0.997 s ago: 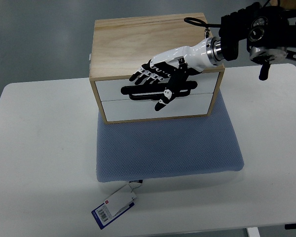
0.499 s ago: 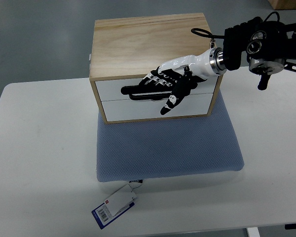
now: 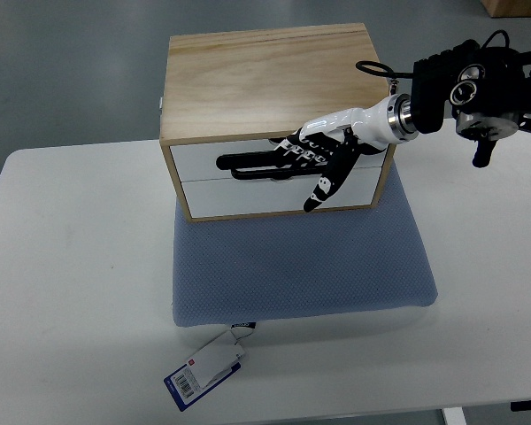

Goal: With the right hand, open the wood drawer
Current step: 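Hook the right hand fingers around the black bar handle, then pull the upper white drawer toward the robot with the right hand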

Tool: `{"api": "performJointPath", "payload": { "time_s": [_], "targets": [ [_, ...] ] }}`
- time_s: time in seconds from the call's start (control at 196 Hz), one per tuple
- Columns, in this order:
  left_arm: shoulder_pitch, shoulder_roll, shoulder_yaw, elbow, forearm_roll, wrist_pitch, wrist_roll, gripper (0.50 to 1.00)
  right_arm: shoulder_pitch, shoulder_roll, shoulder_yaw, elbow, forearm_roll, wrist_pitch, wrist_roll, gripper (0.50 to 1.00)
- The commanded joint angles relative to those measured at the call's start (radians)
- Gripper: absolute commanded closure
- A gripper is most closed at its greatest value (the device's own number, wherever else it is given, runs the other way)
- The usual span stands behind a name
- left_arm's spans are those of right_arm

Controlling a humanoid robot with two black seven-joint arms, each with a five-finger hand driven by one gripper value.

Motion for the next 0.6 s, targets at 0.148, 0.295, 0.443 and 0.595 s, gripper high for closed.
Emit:
{"api": "performJointPath", "payload": {
  "time_s": [0.148, 0.295, 0.443, 0.595],
  "targets": [
    [0.000, 0.000, 0.000, 0.000, 0.000, 0.000, 0.000, 0.500, 0.006, -0.035, 0.000, 0.014, -0.001, 0.066, 0.001, 0.572],
    [0.000, 0.000, 0.000, 0.000, 0.000, 0.000, 0.000, 0.500, 0.014, -0.061, 0.000, 0.034, -0.001, 0.122, 0.001, 0.572],
    [0.000, 0.000, 0.000, 0.000, 0.000, 0.000, 0.000, 0.500, 0.020, -0.080, 0.000, 0.058, -0.001, 0.142, 0.001, 0.572],
    [0.000, 0.000, 0.000, 0.000, 0.000, 0.000, 0.000, 0.500, 0.031, -0.103, 0.000, 0.103, -0.001, 0.152, 0.001, 0.572]
  ]
}}
